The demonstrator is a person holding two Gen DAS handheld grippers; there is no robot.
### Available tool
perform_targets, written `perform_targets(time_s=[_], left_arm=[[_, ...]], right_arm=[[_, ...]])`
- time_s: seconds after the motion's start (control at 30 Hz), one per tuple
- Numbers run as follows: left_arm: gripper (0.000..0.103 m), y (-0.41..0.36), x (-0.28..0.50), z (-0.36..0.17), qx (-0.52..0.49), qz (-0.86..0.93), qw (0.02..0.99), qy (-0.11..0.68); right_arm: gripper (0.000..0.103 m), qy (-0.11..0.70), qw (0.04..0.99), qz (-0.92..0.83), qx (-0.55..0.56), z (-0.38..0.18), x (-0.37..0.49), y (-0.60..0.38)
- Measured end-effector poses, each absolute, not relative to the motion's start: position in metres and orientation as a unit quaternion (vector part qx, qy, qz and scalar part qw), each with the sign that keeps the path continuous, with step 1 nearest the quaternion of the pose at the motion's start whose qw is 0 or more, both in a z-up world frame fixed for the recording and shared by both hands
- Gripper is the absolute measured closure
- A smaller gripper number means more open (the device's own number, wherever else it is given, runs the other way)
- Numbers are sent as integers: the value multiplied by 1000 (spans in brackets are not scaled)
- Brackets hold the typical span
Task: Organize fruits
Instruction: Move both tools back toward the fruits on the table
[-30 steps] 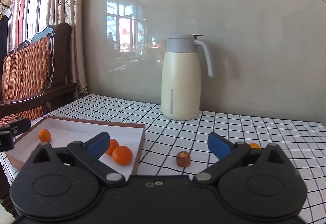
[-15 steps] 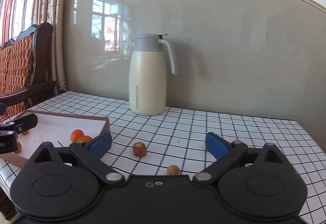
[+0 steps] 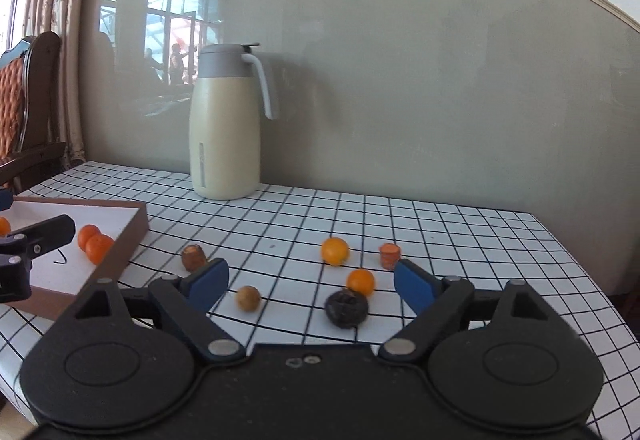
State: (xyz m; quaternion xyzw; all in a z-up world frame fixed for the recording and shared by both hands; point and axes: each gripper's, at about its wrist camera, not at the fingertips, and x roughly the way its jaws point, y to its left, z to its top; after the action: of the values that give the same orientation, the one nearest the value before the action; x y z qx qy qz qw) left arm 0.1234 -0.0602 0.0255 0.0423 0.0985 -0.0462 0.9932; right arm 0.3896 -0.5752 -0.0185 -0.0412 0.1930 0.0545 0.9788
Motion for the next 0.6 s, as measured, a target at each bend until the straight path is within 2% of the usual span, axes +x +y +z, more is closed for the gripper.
perform_targets(time_s=[0.3,0.6], left_arm=[[0,-101,130,16,60,-85,988,116],[0,-124,141,1,73,-101,982,142]], right_arm=[[28,214,975,41,-50,-31,393,-595],[32,225,972,38,-46,-40,401,-605]])
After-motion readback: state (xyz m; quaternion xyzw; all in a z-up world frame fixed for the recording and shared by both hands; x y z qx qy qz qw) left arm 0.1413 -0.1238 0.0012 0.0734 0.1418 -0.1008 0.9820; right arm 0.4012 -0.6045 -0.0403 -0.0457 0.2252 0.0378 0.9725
